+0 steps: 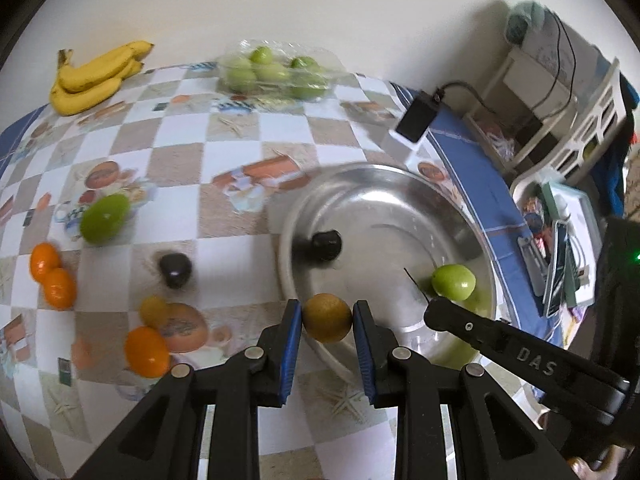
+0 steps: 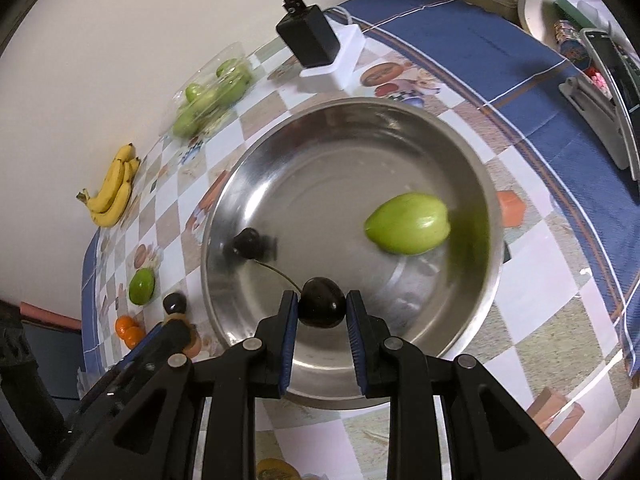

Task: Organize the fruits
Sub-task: 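Carry the plum and yellow fruit over the steel tray with both grippers, then open both grippers to drop the plum and yellow fruit into the tray, then withdraw both grippers from the tray back toward the oranges, then grasp an orange with the right gripper while the left gripper grasps another orange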

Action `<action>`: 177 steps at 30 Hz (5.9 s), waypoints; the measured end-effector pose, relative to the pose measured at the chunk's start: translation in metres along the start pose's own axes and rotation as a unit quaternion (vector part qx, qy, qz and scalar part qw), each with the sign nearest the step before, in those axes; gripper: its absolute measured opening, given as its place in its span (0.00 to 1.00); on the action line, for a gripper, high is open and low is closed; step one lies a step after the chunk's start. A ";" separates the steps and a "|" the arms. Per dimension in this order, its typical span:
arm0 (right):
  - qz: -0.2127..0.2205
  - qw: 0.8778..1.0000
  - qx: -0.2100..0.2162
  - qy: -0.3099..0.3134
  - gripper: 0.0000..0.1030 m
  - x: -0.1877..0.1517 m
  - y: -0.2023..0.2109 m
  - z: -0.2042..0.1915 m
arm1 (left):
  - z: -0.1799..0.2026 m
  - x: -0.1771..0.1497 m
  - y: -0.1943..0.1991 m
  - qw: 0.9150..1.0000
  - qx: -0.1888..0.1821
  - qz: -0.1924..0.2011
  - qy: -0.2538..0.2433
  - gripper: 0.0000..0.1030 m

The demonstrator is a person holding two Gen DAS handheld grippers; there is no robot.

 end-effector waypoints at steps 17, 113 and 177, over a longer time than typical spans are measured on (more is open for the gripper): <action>-0.022 0.999 -0.031 -0.005 0.25 -0.002 -0.015 0.016 | 0.016 -0.003 -0.036 1.000 0.014 -0.003 -0.026 0.28; -0.082 0.972 -0.022 0.217 1.00 -0.061 -0.069 -0.140 | -0.228 0.000 0.040 0.964 0.223 0.002 0.145 1.00; -0.165 0.958 0.028 0.232 0.35 -0.098 -0.125 -0.178 | -0.238 0.002 -0.014 0.973 0.102 -0.040 0.204 0.37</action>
Point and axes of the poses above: each gripper's, at about its wrist camera, not at the fingertips, and y roughly against the way its jaws point, z to its right, x to its top, the point moved 6 cm from there along -y, roughly the way its jaws point, and after that the axes turned 7 degrees about x, right-handed, at the moved point
